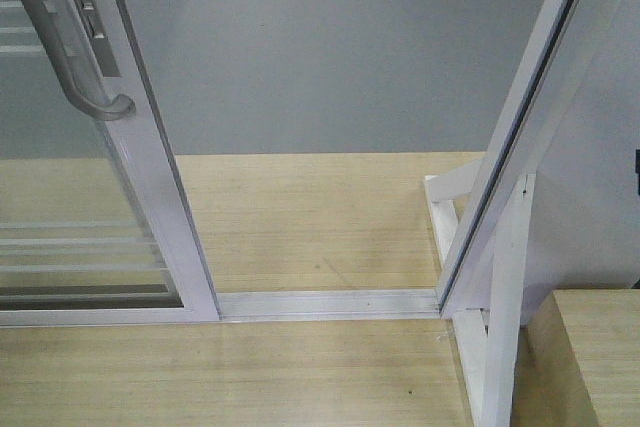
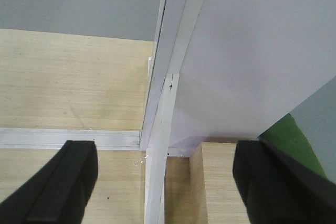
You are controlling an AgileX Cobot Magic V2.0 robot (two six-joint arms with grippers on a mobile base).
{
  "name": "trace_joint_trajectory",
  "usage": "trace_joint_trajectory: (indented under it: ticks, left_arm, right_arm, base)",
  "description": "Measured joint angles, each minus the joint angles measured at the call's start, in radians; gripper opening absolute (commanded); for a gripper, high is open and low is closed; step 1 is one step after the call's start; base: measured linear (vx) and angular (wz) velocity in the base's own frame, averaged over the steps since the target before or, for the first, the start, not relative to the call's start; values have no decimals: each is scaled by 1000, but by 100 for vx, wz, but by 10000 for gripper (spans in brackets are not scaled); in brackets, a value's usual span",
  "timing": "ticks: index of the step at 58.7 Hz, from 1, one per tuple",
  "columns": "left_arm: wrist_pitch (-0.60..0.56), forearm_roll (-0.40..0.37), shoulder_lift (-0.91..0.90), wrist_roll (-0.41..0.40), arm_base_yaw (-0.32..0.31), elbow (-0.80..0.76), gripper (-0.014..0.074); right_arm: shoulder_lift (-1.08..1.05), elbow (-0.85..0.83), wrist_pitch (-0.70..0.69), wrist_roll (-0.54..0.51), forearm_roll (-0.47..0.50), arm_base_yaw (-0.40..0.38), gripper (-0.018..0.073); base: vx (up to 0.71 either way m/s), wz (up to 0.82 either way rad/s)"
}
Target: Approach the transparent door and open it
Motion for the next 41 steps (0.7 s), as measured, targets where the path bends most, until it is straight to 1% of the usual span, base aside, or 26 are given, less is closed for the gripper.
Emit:
trace_joint_trajectory:
  ticks: [31, 36, 41]
  left_arm:
    - [0, 0, 0, 0, 0, 0, -6]
    - [0, 0, 0, 0, 0, 0, -6]
    - [0, 0, 0, 0, 0, 0, -6]
  right_arm:
    - [0, 0, 0, 0, -1, 0, 577]
    - [0, 0, 0, -3, -35, 0, 562]
    - [0, 0, 0, -4, -67, 0, 524]
  base:
    - [0, 0]
    - [0, 0]
    - [0, 0]
